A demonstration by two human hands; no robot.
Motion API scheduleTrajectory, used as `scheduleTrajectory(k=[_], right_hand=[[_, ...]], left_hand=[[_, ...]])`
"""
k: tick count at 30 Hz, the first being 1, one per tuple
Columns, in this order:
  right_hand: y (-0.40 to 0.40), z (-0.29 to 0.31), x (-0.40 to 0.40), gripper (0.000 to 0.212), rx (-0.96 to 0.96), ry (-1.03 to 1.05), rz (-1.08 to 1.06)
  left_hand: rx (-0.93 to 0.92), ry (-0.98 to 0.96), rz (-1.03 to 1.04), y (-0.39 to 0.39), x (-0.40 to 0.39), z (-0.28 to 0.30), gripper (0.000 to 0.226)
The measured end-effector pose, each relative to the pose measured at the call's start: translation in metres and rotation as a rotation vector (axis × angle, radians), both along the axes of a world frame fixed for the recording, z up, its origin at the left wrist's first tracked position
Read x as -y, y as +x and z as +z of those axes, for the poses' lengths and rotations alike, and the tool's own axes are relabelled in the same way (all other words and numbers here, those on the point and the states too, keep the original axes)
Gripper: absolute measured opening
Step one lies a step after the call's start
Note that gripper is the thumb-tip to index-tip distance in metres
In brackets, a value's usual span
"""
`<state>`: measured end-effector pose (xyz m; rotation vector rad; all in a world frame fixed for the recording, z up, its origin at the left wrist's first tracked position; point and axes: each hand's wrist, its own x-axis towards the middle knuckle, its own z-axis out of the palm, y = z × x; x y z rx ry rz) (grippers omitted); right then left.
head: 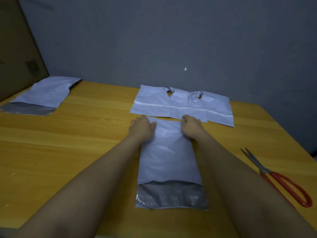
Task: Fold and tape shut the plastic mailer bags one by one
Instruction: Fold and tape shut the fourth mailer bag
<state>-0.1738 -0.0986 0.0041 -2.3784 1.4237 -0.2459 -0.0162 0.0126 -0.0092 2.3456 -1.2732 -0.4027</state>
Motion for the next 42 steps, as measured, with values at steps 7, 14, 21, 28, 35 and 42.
scheduleTrajectory(k=[7,14,21,28,35,42], right_hand=[[-0.001,0.007,0.017,0.029,0.29,0.303,-0.025],[-0.009,0.019,0.016,0.015,0.481,0.57,-0.109],[-0.008,0.027,0.019,0.019,0.514,0.626,-0.141],[-0.012,0.011,0.021,0.008,0.586,0.567,-0.131],[-0.025,0.014,0.022,0.039,0.75,0.673,-0.069],[-0.033,0.01,0.017,0.064,0.638,0.478,0.03]], left_hand=[[-0.222,-0.212,0.087,0.02,0.018,-0.012,0.028],[-0.266,-0.28,0.112,0.031,0.027,-0.009,0.02],[-0.234,-0.244,0.034,0.027,0.036,-0.009,0.024],[-0.221,-0.227,-0.015,0.034,0.031,-0.012,0.015],[-0.233,-0.297,0.052,0.035,0.032,-0.013,0.011],[-0.21,-0.303,0.093,0.031,0.031,-0.014,0.013]])
